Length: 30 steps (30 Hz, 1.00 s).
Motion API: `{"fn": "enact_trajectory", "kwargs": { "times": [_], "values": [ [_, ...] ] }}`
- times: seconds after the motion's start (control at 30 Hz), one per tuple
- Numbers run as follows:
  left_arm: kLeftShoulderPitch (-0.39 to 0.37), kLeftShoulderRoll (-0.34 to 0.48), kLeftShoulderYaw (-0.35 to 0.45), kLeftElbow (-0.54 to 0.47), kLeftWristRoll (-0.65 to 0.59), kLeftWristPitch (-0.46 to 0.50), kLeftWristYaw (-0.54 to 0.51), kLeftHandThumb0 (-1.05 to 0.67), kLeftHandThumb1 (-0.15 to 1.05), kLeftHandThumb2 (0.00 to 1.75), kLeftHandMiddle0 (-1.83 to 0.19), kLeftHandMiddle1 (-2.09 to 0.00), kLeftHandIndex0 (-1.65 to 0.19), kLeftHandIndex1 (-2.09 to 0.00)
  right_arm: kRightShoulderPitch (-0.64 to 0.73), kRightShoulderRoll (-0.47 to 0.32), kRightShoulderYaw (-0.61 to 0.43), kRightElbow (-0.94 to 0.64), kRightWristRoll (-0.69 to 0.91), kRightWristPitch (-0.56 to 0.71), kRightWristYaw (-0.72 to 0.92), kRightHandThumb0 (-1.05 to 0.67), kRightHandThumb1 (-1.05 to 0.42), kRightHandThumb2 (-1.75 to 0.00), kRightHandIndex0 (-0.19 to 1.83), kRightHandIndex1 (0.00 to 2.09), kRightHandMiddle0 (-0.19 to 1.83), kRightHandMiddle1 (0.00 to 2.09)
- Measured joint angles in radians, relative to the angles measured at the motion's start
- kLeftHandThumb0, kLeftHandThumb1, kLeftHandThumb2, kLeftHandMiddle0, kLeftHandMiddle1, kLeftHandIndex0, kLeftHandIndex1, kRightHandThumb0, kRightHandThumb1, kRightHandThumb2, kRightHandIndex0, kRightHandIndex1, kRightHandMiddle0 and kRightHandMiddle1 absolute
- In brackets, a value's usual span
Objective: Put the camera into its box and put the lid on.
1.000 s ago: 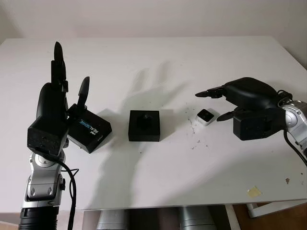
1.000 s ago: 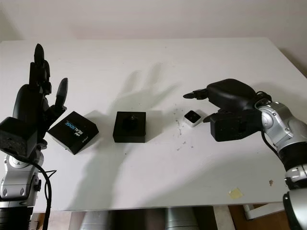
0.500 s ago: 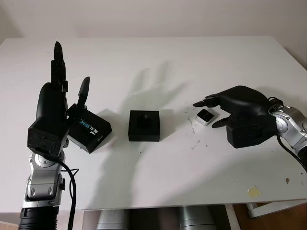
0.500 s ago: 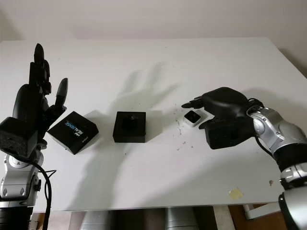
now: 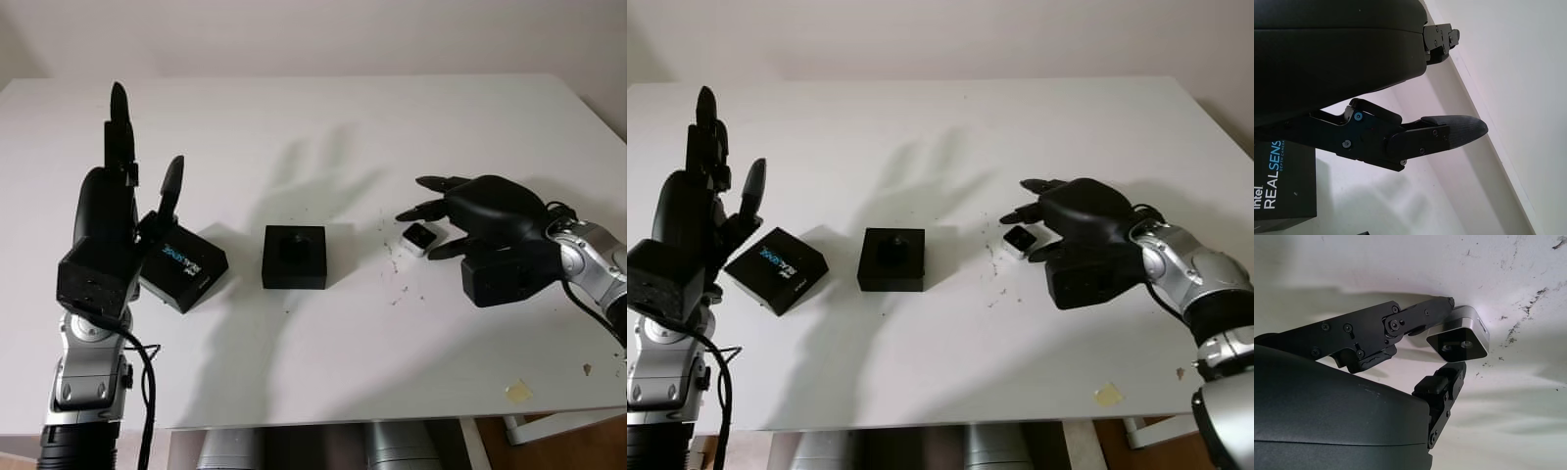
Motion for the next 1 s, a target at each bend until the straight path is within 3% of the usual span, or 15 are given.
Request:
{"fn": "enact_trajectory", "kwargs": {
  "times": [0.17,0.2,0.27,0.37,0.6,1.0],
  "values": [
    [0.000,0.000,0.000,-0.001,-0.005,0.001,-0.003,-0.64,1.05,0.55,0.13,-0.05,0.14,-0.05,-0.002,0.000,0.001,0.016,0.000,-0.014,-0.021,-0.44,-0.96,-0.06,0.21,0.06,0.81,0.30],
    [0.000,0.000,0.000,-0.001,-0.005,0.001,-0.003,-0.64,1.05,0.56,0.13,-0.05,0.14,-0.05,-0.003,0.000,0.001,0.016,0.001,-0.015,-0.021,-0.44,-0.96,-0.05,0.21,0.06,0.77,0.39],
    [0.000,0.000,0.000,-0.001,0.001,0.001,-0.002,-0.63,1.05,0.56,0.13,-0.05,0.14,-0.06,-0.006,0.000,0.000,0.016,0.005,-0.015,-0.016,-0.43,-0.97,-0.05,0.21,0.05,0.58,0.79],
    [0.000,0.000,0.000,-0.001,0.008,0.001,-0.002,-0.62,1.05,0.56,0.13,-0.05,0.13,-0.06,-0.013,0.000,0.000,0.018,0.006,-0.017,-0.011,-0.44,-0.97,-0.05,0.21,0.06,0.50,1.00],
    [0.000,0.000,0.000,-0.001,0.022,0.001,0.006,-0.61,1.05,0.57,0.13,-0.05,0.13,-0.06,-0.016,0.007,-0.021,0.043,0.086,-0.017,0.064,-0.43,-0.95,-0.05,0.20,0.05,0.45,1.18],
    [0.000,-0.001,-0.001,-0.001,0.023,0.001,0.011,-0.58,1.05,0.56,0.13,-0.06,0.14,-0.05,-0.013,0.022,-0.081,0.061,0.246,0.026,0.236,-0.43,-0.93,-0.05,0.17,0.05,0.45,1.23]
  ]
}}
